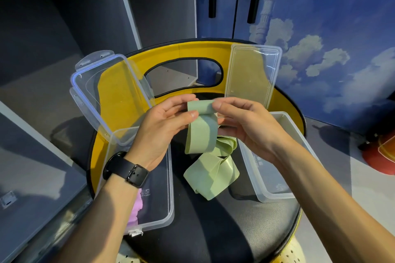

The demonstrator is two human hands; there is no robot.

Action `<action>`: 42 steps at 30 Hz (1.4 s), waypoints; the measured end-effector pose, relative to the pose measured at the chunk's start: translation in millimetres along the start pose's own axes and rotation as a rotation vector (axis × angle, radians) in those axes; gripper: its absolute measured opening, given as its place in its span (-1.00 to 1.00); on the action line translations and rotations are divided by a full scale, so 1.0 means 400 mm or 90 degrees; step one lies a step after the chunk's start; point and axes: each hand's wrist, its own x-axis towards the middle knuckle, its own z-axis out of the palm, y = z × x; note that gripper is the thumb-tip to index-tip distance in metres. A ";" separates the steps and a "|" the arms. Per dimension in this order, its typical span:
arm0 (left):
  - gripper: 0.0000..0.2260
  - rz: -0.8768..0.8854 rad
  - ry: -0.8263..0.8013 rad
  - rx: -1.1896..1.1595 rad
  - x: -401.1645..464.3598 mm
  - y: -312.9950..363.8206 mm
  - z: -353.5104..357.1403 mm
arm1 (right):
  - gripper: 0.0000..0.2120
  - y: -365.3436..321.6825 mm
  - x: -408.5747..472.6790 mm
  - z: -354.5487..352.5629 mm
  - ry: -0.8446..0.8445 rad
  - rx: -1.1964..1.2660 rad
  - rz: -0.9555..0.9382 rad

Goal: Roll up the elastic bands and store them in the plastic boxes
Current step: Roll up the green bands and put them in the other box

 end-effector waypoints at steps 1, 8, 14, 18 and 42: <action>-0.72 0.006 0.003 0.007 0.001 -0.001 -0.001 | -0.81 0.001 -0.002 0.000 0.002 -0.011 0.004; -0.68 0.041 0.049 0.084 0.001 -0.014 0.009 | -0.77 0.022 0.007 0.018 0.053 -0.099 -0.004; -0.63 0.042 0.030 0.124 -0.002 -0.033 0.026 | -0.83 0.036 0.000 0.038 0.062 -0.174 -0.032; -0.63 0.051 0.027 0.123 -0.006 -0.035 0.032 | -0.81 0.037 -0.001 0.036 0.082 -0.140 -0.033; -0.79 -0.007 0.048 -0.043 -0.005 -0.005 0.012 | -0.68 -0.001 0.001 0.013 -0.008 0.037 -0.013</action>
